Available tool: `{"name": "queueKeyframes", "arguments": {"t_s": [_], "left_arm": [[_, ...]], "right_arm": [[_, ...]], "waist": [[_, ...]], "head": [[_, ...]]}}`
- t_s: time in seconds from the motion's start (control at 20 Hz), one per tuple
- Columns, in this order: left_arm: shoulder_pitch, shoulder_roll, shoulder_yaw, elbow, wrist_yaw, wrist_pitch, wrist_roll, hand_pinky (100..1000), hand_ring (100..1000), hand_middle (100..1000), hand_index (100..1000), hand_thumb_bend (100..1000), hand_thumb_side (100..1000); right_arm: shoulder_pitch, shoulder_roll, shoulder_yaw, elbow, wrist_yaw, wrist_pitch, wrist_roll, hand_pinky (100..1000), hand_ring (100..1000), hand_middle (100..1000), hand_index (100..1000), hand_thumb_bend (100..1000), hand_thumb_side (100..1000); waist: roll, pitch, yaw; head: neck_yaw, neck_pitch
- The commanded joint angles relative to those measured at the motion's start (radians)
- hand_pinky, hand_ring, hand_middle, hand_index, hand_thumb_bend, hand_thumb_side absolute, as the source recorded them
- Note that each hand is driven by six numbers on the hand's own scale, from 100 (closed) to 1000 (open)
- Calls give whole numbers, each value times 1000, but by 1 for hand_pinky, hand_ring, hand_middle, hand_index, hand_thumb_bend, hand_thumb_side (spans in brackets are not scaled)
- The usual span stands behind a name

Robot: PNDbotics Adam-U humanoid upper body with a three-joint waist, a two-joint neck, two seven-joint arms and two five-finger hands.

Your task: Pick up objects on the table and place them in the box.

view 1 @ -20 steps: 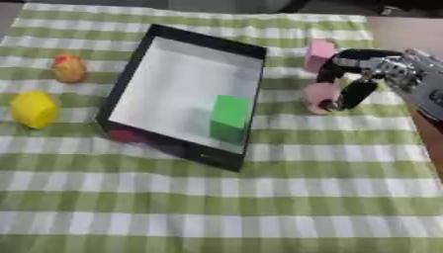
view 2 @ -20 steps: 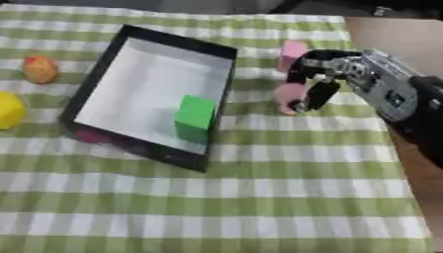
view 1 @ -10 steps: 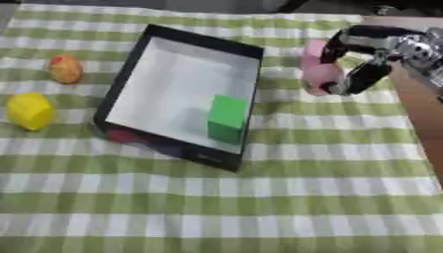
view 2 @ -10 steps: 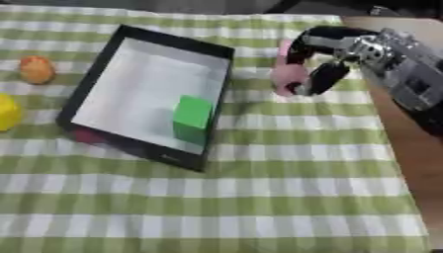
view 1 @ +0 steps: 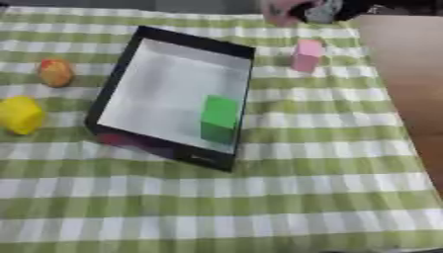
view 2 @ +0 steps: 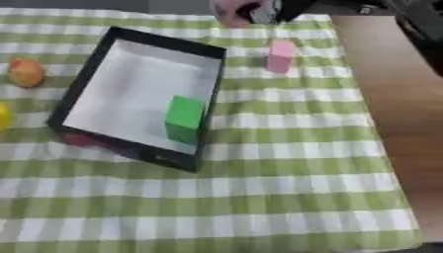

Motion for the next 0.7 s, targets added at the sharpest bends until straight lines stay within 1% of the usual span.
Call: {"name": "queueKeyframes", "arguments": {"t_s": [0.05,0.1,0.2,0.45,0.5,0.55,0.6,0.65,0.7], "left_arm": [[-6,27,1,-13,-5,0,-2,742,696,688,769,391,632],[-7,27,0,-13,-4,0,-3,742,696,688,769,391,632],[-8,27,0,-14,-4,0,-3,742,696,688,769,391,632],[-8,27,0,-14,-4,0,-3,742,696,688,769,391,632],[-12,31,1,-15,-3,0,-1,742,702,694,770,396,632],[-21,36,1,-17,-1,0,4,742,702,694,770,397,632],[-27,38,2,-18,0,1,8,743,703,694,770,399,630],[-32,39,4,-19,0,0,13,743,703,694,770,399,629],[-36,40,5,-21,0,0,17,743,703,693,770,400,626]], "right_arm": [[-81,84,34,70,46,-22,42,839,714,557,554,241,100],[-99,107,44,93,59,-32,51,839,714,557,554,241,100],[-115,128,52,123,75,-50,58,839,714,557,554,241,100],[-121,137,54,144,84,-69,59,839,714,557,554,241,100],[-126,142,59,141,84,-73,62,831,705,557,553,266,100],[-142,158,75,146,89,-83,71,831,704,556,553,265,100],[-154,180,96,162,100,-94,85,832,702,554,552,315,100],[-158,201,118,181,112,-103,98,832,702,555,552,257,100],[-159,224,141,202,126,-110,112,831,701,556,553,254,100]], "waist": [[12,-26,4],[13,-26,5],[14,-26,5],[14,-26,5],[11,-24,10],[6,-22,24],[3,-21,33],[3,-20,40],[4,-19,44]], "head": [[-12,-3],[-13,-3],[-14,-3],[-15,-3],[-27,-3],[-42,-3],[-51,-3],[-57,-3],[-60,-3]]}}
